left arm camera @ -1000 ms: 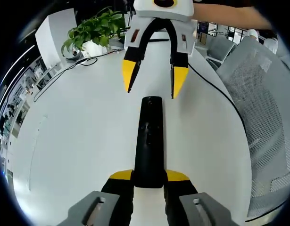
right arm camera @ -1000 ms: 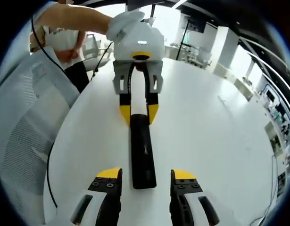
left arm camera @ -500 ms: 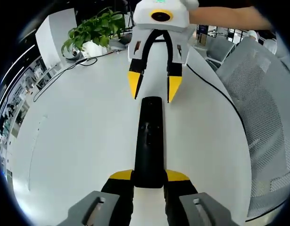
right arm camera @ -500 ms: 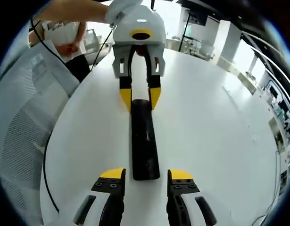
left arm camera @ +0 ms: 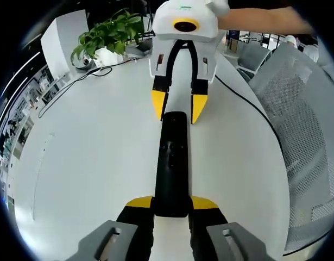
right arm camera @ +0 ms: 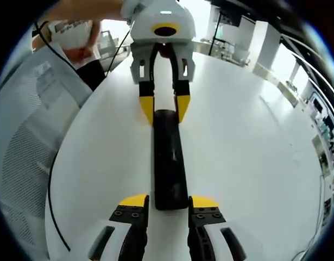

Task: Press the specified remote control buttons in sequence, fully releasing each button before pressing the next.

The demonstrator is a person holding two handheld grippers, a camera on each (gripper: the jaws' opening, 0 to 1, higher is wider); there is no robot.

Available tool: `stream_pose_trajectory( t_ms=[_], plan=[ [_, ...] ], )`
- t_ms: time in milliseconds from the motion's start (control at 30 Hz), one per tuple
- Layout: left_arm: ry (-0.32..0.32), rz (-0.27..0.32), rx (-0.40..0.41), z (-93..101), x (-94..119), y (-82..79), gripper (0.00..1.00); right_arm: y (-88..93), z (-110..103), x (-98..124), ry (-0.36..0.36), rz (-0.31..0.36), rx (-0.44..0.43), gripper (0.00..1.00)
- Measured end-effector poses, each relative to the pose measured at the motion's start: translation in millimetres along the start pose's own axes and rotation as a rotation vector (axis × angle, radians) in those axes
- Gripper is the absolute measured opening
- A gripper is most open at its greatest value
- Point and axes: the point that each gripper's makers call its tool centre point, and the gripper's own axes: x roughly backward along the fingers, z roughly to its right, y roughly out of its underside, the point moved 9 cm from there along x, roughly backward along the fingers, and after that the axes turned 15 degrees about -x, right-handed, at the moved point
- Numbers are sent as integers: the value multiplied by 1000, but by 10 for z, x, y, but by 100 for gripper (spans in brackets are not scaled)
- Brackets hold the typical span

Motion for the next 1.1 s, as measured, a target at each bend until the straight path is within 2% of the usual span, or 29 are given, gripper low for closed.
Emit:
stream_pose_trajectory(
  t_ms=[133, 733, 1100],
  plan=[
    [-1, 0, -5, 0, 1, -3, 23, -4, 15, 3, 12, -7, 8, 21],
    [-3, 6, 6, -5, -4, 7, 23, -32, 31, -42, 14, -49, -10, 20],
    [-8, 2, 9, 1, -6, 0, 23, -22, 21, -35, 19, -36, -15, 20]
  ],
)
